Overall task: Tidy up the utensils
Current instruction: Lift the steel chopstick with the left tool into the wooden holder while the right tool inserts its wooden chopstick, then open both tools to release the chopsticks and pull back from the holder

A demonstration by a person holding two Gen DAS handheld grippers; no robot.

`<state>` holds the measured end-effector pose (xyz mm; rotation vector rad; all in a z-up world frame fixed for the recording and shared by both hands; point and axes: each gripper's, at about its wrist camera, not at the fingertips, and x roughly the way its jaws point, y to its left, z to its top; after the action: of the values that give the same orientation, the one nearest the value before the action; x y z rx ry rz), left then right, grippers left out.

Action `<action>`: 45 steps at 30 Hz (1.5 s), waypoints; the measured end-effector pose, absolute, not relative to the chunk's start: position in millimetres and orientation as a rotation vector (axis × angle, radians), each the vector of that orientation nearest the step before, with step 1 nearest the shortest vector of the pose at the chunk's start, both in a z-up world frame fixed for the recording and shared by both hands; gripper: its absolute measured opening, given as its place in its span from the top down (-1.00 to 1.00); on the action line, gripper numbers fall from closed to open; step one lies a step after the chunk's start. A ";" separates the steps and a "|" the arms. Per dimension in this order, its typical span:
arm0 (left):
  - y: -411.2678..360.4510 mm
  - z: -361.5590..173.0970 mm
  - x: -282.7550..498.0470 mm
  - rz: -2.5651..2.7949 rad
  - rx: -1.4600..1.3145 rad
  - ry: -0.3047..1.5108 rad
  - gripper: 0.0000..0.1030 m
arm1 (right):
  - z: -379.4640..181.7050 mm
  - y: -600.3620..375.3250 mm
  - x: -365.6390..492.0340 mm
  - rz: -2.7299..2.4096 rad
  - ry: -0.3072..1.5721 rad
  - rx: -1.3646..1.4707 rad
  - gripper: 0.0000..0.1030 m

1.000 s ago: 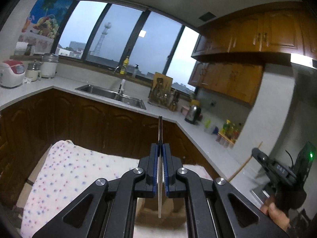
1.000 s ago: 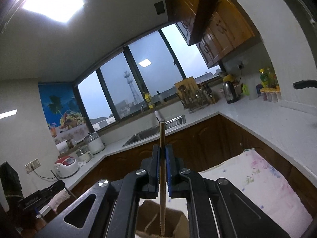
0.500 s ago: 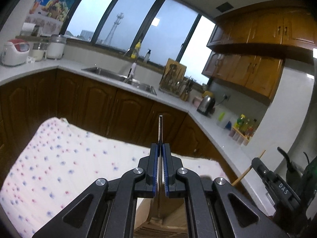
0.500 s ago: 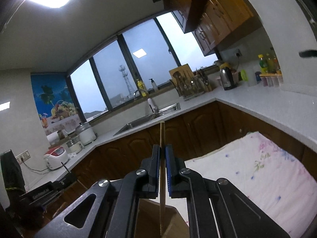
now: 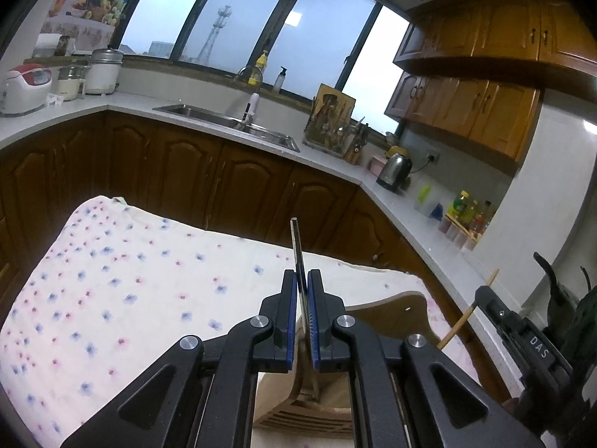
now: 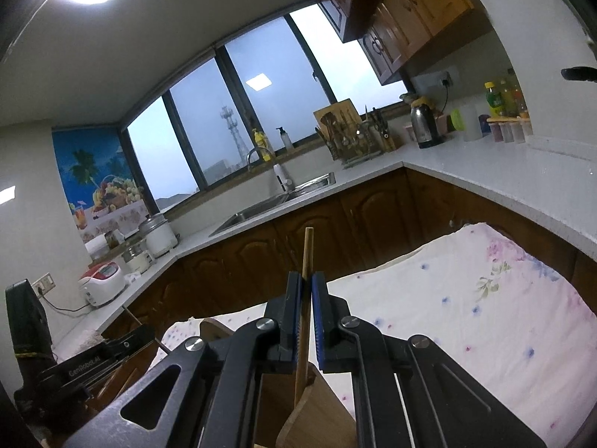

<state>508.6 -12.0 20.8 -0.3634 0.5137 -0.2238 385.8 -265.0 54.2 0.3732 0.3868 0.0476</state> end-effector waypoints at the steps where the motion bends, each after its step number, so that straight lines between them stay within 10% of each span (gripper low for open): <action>1: -8.3 22.7 501.3 -0.222 -0.359 0.513 0.92 | 53.3 -265.1 385.8 0.047 0.388 0.374 0.88; 7: -3.8 22.4 487.3 -0.231 -0.352 0.535 0.92 | 53.9 -266.2 388.8 0.053 0.408 0.371 0.82; 11: -0.8 23.6 485.4 -0.222 -0.349 0.550 0.48 | 53.0 -269.4 389.4 0.054 0.431 0.395 0.72; 15: 7.3 31.0 476.4 -0.221 -0.367 0.537 0.08 | 54.0 -276.4 379.8 0.056 0.421 0.437 -0.06; 22: 17.2 38.3 440.9 -0.183 -0.367 0.511 -0.64 | 62.3 -281.1 355.2 0.087 0.407 0.485 -0.77; 45: 55.7 50.0 254.0 -0.209 -0.377 0.552 -0.87 | 84.8 -280.1 195.6 0.146 0.431 0.481 -0.86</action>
<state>254.0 55.7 50.0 -0.3768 0.5519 -0.2092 195.6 -280.1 84.8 0.4810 0.4312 0.1464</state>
